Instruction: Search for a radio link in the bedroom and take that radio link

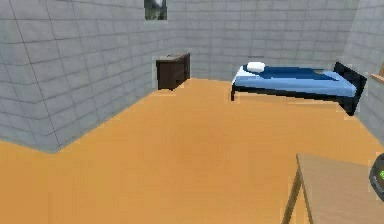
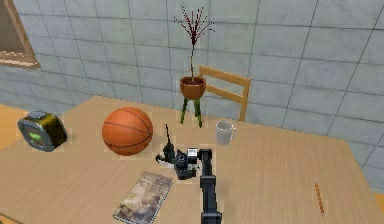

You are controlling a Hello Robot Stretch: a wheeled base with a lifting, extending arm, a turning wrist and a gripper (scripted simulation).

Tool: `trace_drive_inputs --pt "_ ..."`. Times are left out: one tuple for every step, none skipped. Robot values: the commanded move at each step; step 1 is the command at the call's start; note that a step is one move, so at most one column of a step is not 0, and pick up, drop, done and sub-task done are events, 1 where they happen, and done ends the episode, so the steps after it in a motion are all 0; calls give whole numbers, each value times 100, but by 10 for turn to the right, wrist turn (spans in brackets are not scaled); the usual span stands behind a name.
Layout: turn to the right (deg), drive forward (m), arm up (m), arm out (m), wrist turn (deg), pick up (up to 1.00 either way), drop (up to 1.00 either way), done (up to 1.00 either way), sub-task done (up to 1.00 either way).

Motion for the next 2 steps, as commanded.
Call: trace_drive_inputs --pt "0 0 0 0 0 100 0 0 0" --pt "0 0 10 0 0 0 0 0 0"
